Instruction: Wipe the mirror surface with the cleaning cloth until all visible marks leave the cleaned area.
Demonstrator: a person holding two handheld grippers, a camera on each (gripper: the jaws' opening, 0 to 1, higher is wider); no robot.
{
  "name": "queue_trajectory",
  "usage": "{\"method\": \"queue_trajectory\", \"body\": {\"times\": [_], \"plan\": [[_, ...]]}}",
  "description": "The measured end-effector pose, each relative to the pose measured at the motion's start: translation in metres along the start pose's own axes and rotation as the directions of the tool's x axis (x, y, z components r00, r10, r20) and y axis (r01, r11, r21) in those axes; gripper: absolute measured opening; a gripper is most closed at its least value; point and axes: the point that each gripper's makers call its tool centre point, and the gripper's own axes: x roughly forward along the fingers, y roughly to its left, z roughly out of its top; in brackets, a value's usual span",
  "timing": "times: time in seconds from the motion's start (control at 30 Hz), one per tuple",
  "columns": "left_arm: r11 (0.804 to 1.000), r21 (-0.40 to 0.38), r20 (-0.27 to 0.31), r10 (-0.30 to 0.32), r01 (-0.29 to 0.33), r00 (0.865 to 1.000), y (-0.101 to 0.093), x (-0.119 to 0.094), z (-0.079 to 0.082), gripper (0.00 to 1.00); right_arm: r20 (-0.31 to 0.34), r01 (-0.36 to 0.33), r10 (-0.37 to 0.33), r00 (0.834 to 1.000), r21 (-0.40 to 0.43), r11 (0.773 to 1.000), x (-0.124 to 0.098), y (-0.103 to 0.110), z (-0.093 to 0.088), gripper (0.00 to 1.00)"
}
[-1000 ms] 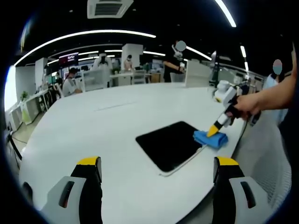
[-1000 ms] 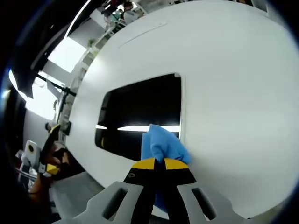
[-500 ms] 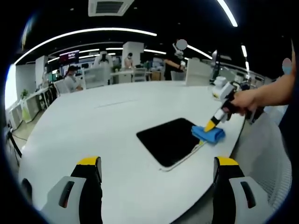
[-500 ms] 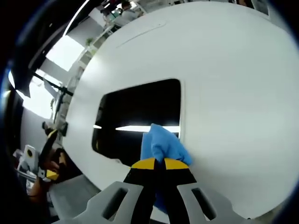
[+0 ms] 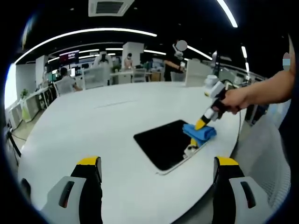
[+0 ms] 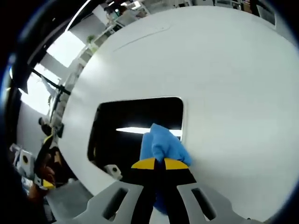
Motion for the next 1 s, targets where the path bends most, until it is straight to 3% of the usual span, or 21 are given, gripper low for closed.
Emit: {"method": "queue_trajectory", "body": {"times": [0.63,0.77,1.0], "plan": [[0.999,-0.035,0.001,0.038,-0.038,0.999,0.002,-0.009,-0.008,1.00,0.011,0.036,-0.035,0.999,-0.049,0.998,0.015,-0.009,0.049,0.00],[0.997,-0.065,0.036,0.052,-0.050,0.998,0.003,-0.013,0.004,1.00,0.021,0.051,-0.049,0.999,-0.090,0.995,0.017,-0.011,0.057,0.00],[0.996,-0.064,0.041,0.062,-0.059,0.997,0.005,-0.014,0.009,1.00,0.050,0.063,-0.060,0.997,-0.056,0.996,0.024,-0.015,0.077,0.00]]}}
